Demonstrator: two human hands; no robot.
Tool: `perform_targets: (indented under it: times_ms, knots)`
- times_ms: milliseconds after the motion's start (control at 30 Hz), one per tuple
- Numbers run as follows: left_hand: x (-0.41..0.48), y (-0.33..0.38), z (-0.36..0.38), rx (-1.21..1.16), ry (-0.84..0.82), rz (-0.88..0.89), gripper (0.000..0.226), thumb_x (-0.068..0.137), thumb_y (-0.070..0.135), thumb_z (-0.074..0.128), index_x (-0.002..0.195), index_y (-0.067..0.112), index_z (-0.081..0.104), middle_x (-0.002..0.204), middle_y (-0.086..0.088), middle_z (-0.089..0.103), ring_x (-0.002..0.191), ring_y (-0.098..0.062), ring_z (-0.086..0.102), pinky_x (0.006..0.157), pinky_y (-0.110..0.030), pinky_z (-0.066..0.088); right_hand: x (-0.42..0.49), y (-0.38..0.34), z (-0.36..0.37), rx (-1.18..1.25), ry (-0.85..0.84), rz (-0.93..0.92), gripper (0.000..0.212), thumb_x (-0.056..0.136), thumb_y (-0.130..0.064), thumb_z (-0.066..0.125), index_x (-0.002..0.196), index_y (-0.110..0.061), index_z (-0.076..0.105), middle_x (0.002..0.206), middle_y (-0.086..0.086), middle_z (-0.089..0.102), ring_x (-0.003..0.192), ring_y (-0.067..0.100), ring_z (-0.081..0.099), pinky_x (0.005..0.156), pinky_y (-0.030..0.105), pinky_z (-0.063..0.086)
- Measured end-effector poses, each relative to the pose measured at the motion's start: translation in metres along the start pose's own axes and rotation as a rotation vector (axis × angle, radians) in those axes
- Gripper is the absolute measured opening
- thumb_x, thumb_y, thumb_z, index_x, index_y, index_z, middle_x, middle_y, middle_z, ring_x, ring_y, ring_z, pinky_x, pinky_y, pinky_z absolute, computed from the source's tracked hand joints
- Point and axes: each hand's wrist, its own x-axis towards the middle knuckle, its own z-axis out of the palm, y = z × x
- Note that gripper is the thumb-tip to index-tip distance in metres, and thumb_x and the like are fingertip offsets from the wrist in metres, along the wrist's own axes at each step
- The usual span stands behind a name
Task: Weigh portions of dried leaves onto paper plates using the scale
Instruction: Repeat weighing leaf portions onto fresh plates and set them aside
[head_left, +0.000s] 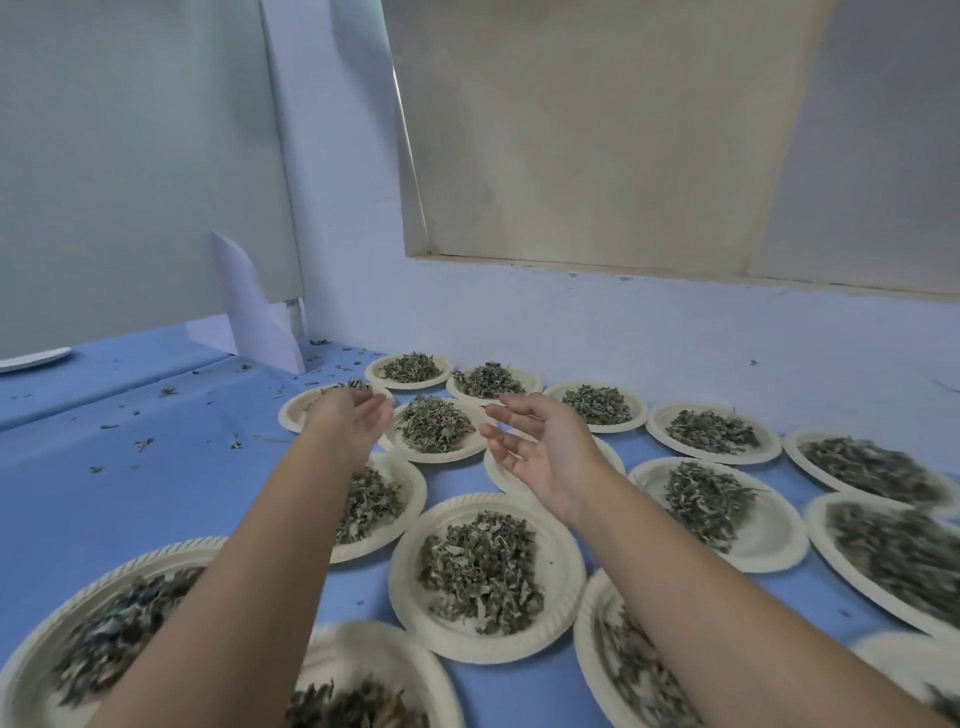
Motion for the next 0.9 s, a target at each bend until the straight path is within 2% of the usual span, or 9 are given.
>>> perform_targets:
  times_ms: [100,233,367,500,567,700,900]
  knots:
    - [-0.039,-0.021,0.023,0.059,-0.054,-0.046,0.024,0.101,0.005,0.035,0.116,-0.002,0.053,0.109,-0.011,0.063,0.085,-0.02,0.063,0.071,-0.027,0.053,-0.027,-0.014,-0.01,0.009,0.03,-0.01,0.006,0.091,-0.006,0.051,0.093,-0.006,0.058,0.086,0.008,0.065,0.065,0.018,0.063,0.058,0.023,0.05]
    - [-0.095,-0.056,0.055,0.073,-0.147,-0.121,0.022,0.101,0.009,0.035,0.099,0.002,0.055,0.099,-0.007,0.061,0.092,-0.018,0.058,0.066,-0.022,0.047,-0.07,-0.033,-0.035,0.004,0.084,-0.019,0.009,0.093,-0.004,0.05,0.096,-0.004,0.058,0.082,0.01,0.065,0.066,0.017,0.061,0.059,0.023,0.048]
    - [-0.161,-0.091,0.094,0.081,-0.261,-0.156,0.025,0.098,0.008,0.036,0.083,0.006,0.057,0.081,-0.003,0.061,0.071,-0.014,0.056,0.064,-0.021,0.043,-0.121,-0.055,-0.072,0.113,0.09,0.0,0.015,0.093,0.0,0.045,0.09,-0.003,0.059,0.078,0.009,0.066,0.066,0.017,0.061,0.06,0.022,0.048]
    - [-0.227,-0.127,0.136,0.075,-0.361,-0.173,0.022,0.095,0.007,0.04,0.081,0.009,0.057,0.075,-0.002,0.062,0.066,-0.012,0.056,0.057,-0.02,0.043,-0.171,-0.082,-0.116,0.076,0.135,-0.084,0.015,0.093,0.0,0.046,0.097,-0.001,0.061,0.07,0.007,0.068,0.058,0.014,0.063,0.056,0.019,0.049]
    - [-0.258,-0.145,0.156,0.05,-0.398,-0.169,0.023,0.095,0.007,0.04,0.08,0.008,0.057,0.07,-0.002,0.061,0.062,-0.012,0.055,0.05,-0.017,0.044,-0.195,-0.096,-0.138,0.013,0.179,-0.136,0.013,0.093,-0.002,0.049,0.091,-0.002,0.063,0.065,0.005,0.068,0.06,0.014,0.063,0.056,0.019,0.049]
    - [-0.314,-0.183,0.187,0.037,-0.445,-0.161,0.024,0.094,0.006,0.04,0.079,0.009,0.058,0.068,-0.002,0.063,0.062,-0.011,0.055,0.055,-0.019,0.044,-0.241,-0.121,-0.18,-0.019,0.262,-0.224,0.017,0.093,0.002,0.047,0.09,-0.004,0.063,0.063,0.004,0.065,0.056,0.012,0.062,0.052,0.018,0.049]
    - [-0.377,-0.232,0.215,0.0,-0.518,-0.181,0.026,0.095,0.006,0.041,0.077,0.009,0.059,0.051,0.004,0.064,0.047,-0.006,0.059,0.047,-0.014,0.046,-0.296,-0.144,-0.234,-0.131,0.391,-0.353,0.013,0.094,-0.004,0.051,0.091,-0.002,0.064,0.06,0.004,0.062,0.057,0.015,0.059,0.049,0.017,0.048]
